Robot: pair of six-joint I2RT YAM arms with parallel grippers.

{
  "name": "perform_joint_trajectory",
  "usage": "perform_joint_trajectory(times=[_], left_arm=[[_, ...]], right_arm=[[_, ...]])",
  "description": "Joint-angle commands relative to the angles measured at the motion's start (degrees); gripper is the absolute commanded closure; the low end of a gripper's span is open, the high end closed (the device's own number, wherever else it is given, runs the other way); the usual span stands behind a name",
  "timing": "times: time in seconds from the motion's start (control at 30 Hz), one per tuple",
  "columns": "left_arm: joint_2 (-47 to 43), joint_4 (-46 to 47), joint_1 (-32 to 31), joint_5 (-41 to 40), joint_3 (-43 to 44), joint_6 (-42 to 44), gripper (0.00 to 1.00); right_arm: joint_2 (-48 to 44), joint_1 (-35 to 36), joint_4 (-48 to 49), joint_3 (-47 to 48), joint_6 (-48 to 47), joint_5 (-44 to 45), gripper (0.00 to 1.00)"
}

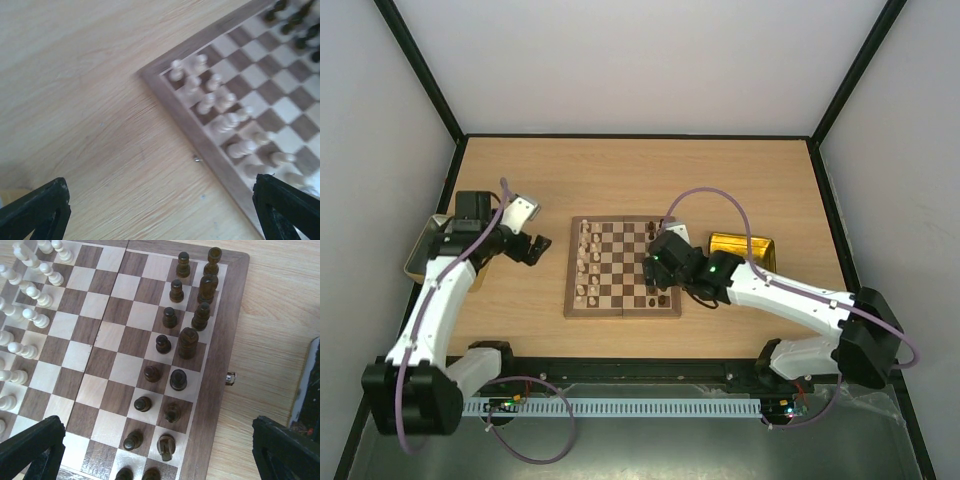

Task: Set up the chess pieces on the board
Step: Reset both arms

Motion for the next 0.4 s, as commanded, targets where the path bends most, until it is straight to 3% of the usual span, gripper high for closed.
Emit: perform_joint_trajectory(times=[0.0,0.37], left_arm=[[-6.33,-7.61,-0.94,8.44,-0.06,6.57,0.01],[-8.49,-11.53,-0.97,16.21,0.75,9.69,0.01]], right_arm=[[-2.43,-0.79,3.64,-1.61,-0.24,-4.08,0.02],[-4.41,-1.07,5.98,-2.05,-0.59,-6.26,0.02]])
